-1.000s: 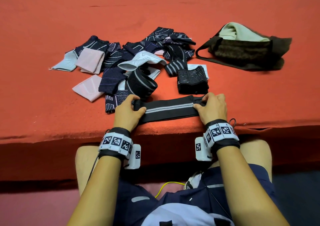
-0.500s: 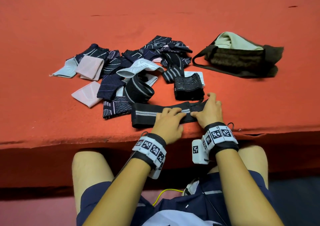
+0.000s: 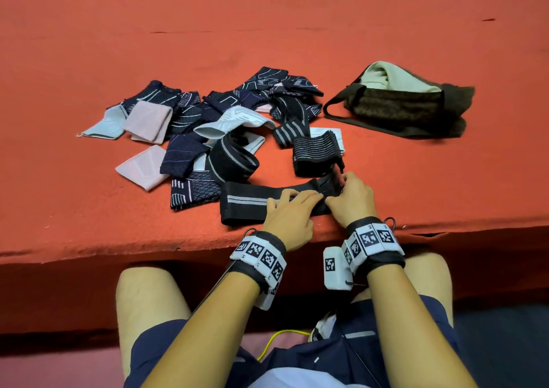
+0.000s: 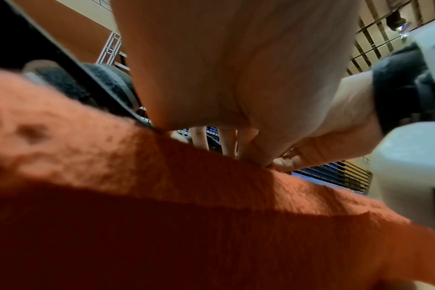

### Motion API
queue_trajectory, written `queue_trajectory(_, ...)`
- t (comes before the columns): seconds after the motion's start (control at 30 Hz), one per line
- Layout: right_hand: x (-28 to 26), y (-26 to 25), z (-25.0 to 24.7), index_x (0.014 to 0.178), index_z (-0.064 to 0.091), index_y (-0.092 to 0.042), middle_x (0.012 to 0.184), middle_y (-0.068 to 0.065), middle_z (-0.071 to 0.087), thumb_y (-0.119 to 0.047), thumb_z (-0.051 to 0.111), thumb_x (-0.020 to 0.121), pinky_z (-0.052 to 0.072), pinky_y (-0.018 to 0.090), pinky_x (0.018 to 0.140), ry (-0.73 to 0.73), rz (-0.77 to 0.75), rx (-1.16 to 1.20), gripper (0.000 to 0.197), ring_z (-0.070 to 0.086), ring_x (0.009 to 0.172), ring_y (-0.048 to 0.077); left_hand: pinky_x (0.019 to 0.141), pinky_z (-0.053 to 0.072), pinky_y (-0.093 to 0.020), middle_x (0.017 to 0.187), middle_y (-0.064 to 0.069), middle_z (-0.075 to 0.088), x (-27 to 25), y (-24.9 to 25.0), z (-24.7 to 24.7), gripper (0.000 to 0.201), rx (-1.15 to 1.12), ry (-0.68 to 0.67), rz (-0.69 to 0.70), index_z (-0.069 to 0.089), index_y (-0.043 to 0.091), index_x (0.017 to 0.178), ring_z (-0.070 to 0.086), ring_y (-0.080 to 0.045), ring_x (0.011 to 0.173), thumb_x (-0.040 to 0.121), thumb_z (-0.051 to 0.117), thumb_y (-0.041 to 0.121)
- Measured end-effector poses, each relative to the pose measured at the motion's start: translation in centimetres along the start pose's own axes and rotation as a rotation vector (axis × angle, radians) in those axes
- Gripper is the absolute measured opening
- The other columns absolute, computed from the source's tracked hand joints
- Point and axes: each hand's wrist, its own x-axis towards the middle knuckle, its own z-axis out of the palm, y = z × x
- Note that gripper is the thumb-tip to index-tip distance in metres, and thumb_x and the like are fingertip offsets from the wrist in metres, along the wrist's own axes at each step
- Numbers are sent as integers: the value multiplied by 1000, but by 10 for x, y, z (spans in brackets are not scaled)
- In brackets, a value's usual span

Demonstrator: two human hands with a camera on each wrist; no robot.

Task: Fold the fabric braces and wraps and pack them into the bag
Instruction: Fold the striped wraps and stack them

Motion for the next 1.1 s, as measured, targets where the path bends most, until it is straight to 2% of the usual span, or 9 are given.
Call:
queue_trajectory(0.17, 2, 1, -3, 106, 60, -6, 101, 18, 68, -16, 69, 84, 35, 28, 71, -1, -9, -27, 26, 60, 100, 36, 94, 30, -45, 152, 12, 34, 2, 2, -3, 70, 88, 10, 16, 29, 43, 151, 31, -23, 129, 87, 44, 18)
queue_trajectory(0.37, 1, 4, -6, 93, 63, -11, 90, 15, 69, -16, 68, 80, 35, 27, 68, 17, 8, -24, 14, 62, 91, 34, 100, 28, -49, 160, 6, 27, 4, 4, 2, 62, 146, 27, 38, 35, 40, 147, 25, -26, 140, 89, 45, 22)
queue_trajectory(0.53, 0, 1, -7, 88, 64, -14, 74, 2, 62, -12, 66, 80, 37, 26, 67, 20, 9, -16, 9, 61, 82, 30, 104, 25, -49, 162, 11, 24, 4, -1, 3, 62, 99, 9, 46, 33, 41, 148, 19, -24, 148, 91, 43, 22)
queue_trajectory(0.67, -4, -5, -6, 91, 64, -18, 68, -14, 56, -4, 64, 80, 46, 28, 76, 9, -21, 5, 18, 59, 84, 21, 109, 21, -48, 163, 10, 22, 5, -6, 2, 62, 67, -13, 68, 29, 41, 151, 14, -22, 151, 93, 41, 20)
queue_trajectory(0.8, -4, -12, -7, 91, 67, -19, 70, -12, 61, -9, 69, 78, 49, 29, 78, -39, -78, 29, 16, 63, 85, 20, 113, 21, -46, 162, 8, 26, 3, -15, 6, 58, 20, 21, 90, 35, 35, 152, 14, -22, 152, 96, 39, 22)
queue_trajectory(0.87, -5, -18, -4, 90, 69, -18, 72, -9, 64, -10, 71, 76, 45, 24, 76, -78, -118, 23, 16, 63, 84, 20, 113, 29, -47, 155, 2, 40, 2, -21, 7, 53, -4, 47, 127, 49, 26, 144, 23, -27, 148, 93, 34, 28)
queue_trajectory(0.97, -6, -28, 7, 92, 71, -18, 76, -7, 66, -12, 72, 74, 46, 25, 76, -123, -134, 26, 20, 64, 84, 19, 102, 42, -48, 126, -10, 61, -2, -31, 8, 61, -40, 72, 172, 67, 10, 119, 46, -33, 127, 83, 25, 36)
queue_trajectory(1.03, -7, -30, 15, 95, 71, -19, 78, -7, 66, -17, 75, 74, 46, 25, 76, -136, -129, 31, 21, 65, 87, 18, 102, 42, -44, 118, -11, 64, -9, -35, 5, 54, -73, 63, 177, 67, 7, 116, 49, -31, 120, 86, 30, 32)
queue_trajectory(1.1, -6, -30, 18, 98, 71, -19, 80, -7, 66, -24, 79, 74, 43, 23, 74, -160, -129, 30, 26, 64, 86, 16, 99, 44, -39, 116, -6, 65, -16, -40, -2, 41, -129, 96, 172, 69, 13, 118, 53, -27, 116, 87, 44, 21)
